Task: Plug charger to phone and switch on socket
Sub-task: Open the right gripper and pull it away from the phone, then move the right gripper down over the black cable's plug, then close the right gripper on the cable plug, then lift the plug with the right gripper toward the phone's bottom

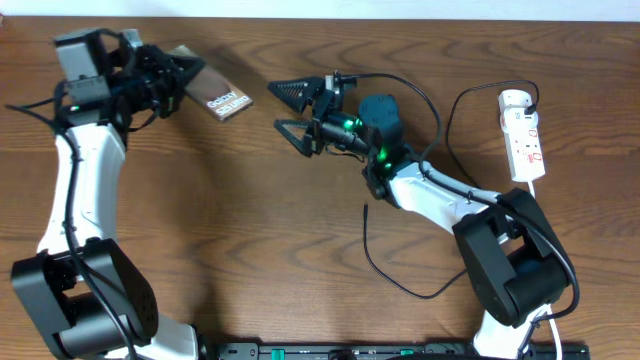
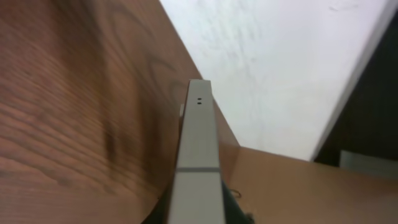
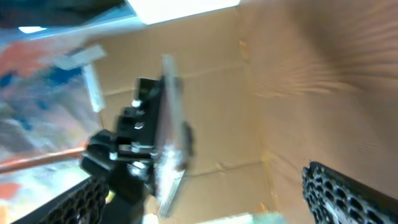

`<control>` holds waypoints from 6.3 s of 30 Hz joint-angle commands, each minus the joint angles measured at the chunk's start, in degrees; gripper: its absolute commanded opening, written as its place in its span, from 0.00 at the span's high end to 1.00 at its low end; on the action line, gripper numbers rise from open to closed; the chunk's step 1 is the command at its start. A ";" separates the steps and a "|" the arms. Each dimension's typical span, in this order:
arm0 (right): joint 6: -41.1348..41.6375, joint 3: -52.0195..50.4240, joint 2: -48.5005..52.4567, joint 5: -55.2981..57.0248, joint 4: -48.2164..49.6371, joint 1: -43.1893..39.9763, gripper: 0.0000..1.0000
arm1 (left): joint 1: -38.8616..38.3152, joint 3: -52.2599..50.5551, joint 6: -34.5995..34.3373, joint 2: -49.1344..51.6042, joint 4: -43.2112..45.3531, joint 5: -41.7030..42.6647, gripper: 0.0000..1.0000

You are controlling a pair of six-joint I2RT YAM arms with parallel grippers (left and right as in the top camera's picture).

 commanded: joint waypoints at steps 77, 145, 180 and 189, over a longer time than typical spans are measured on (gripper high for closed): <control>-55.76 9.79 -0.35 29.57 -100.72 2.19 0.35 | -7.72 0.50 15.82 14.86 6.60 34.77 0.93; -57.27 7.80 2.71 30.05 -94.71 2.19 0.81 | -7.72 0.50 16.68 14.84 7.02 34.73 0.93; -58.80 19.65 2.60 38.14 -106.14 1.42 0.99 | -7.72 0.50 16.65 14.86 7.02 34.77 0.93; -73.90 37.07 2.51 28.33 -114.71 1.42 0.99 | -7.72 0.50 16.65 14.86 7.02 34.80 0.93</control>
